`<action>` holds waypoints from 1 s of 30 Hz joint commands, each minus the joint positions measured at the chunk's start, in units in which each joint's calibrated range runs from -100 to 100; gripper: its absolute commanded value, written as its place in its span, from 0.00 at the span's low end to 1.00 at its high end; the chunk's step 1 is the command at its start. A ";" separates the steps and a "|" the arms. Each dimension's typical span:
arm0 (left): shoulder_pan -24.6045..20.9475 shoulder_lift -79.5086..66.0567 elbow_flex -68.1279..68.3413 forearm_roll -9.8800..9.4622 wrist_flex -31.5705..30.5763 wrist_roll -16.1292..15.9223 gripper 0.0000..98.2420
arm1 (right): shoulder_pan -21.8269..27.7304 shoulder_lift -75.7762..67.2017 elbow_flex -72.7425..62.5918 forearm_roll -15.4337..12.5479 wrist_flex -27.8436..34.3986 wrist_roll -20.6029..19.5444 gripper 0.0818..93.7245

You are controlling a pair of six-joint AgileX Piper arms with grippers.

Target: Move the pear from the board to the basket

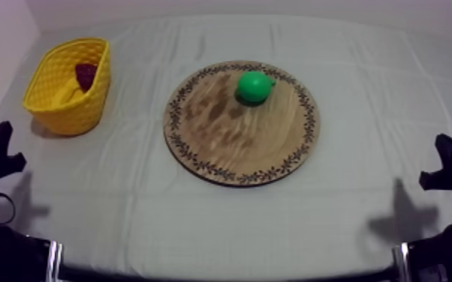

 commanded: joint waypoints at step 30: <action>10.49 49.41 -65.08 3.44 16.50 -0.24 0.00 | 0.01 0.01 0.05 0.00 0.00 0.01 0.00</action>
